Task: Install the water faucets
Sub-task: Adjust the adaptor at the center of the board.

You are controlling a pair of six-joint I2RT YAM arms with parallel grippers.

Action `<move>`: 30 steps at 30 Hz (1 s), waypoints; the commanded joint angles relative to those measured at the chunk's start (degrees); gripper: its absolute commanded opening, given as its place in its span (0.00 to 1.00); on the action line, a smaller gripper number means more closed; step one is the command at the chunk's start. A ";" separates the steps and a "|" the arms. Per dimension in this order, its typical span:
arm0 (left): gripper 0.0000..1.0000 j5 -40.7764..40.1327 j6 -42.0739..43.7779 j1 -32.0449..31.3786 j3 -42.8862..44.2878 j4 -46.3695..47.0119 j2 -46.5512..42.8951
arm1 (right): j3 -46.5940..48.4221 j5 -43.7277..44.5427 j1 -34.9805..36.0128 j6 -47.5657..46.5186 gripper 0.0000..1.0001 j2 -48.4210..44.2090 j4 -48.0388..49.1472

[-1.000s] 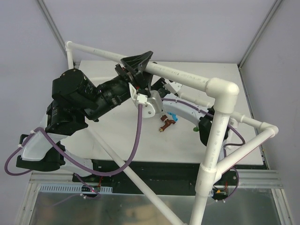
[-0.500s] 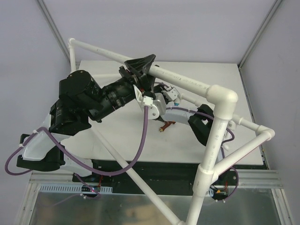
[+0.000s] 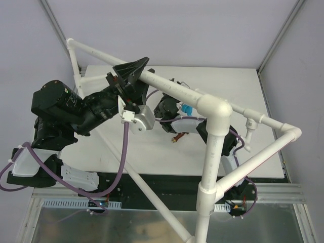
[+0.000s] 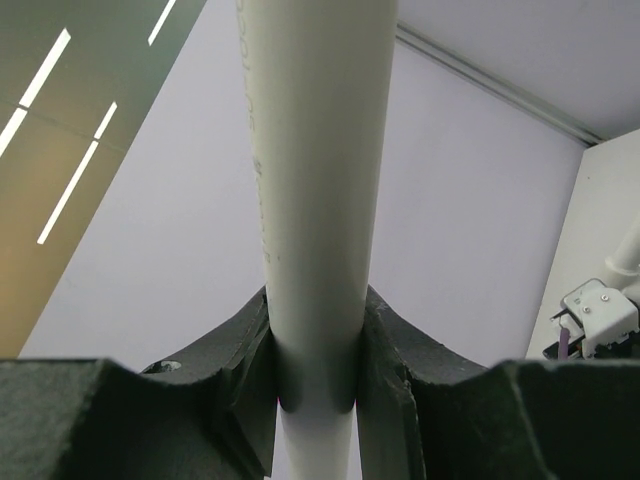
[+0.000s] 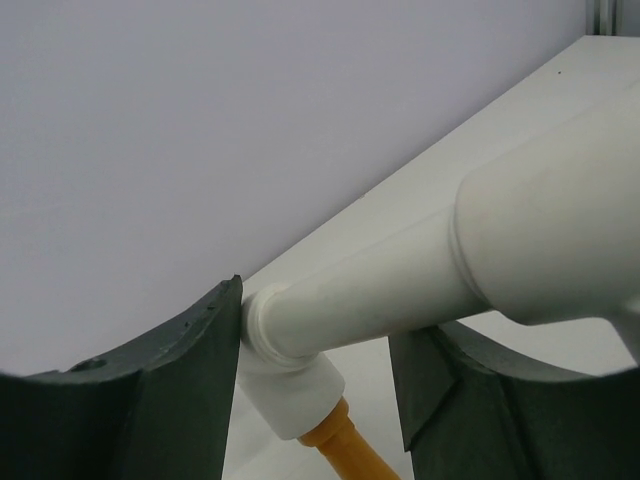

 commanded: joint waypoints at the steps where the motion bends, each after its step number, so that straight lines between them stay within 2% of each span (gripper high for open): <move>1: 0.00 -0.51 3.79 0.35 5.09 26.67 -7.23 | 1.74 -5.13 -1.92 -24.80 0.59 -6.21 5.23; 5: 0.00 -0.86 3.79 0.26 5.44 26.50 -7.49 | -0.89 -6.01 -2.01 -23.41 0.59 -10.69 -0.74; 8: 0.00 -1.39 4.14 0.26 5.35 26.32 -7.58 | -2.30 -7.06 -2.10 -16.93 0.59 -14.38 -11.62; 12: 0.00 -2.00 5.01 0.35 5.53 26.32 -7.32 | -4.67 -10.31 -2.10 -5.59 0.57 -20.18 -29.36; 14: 0.00 -2.27 5.37 0.35 5.61 26.32 -7.31 | -4.33 -12.86 -2.27 2.48 0.56 -23.43 -42.86; 17: 0.00 -2.62 5.89 0.17 5.53 26.23 -7.40 | -3.54 -18.30 -3.15 12.16 0.54 -26.69 -58.19; 20: 0.00 -3.32 6.60 0.26 5.27 26.14 -7.49 | -1.87 -23.05 -3.59 17.79 0.54 -28.01 -68.75; 25: 0.00 -3.85 6.95 0.26 4.91 26.06 -7.93 | 0.60 -29.03 -3.86 21.94 0.54 -29.59 -80.10; 30: 0.00 -4.11 7.13 0.26 3.77 26.06 -8.19 | -1.15 -33.43 -3.94 23.88 0.54 -31.88 -84.33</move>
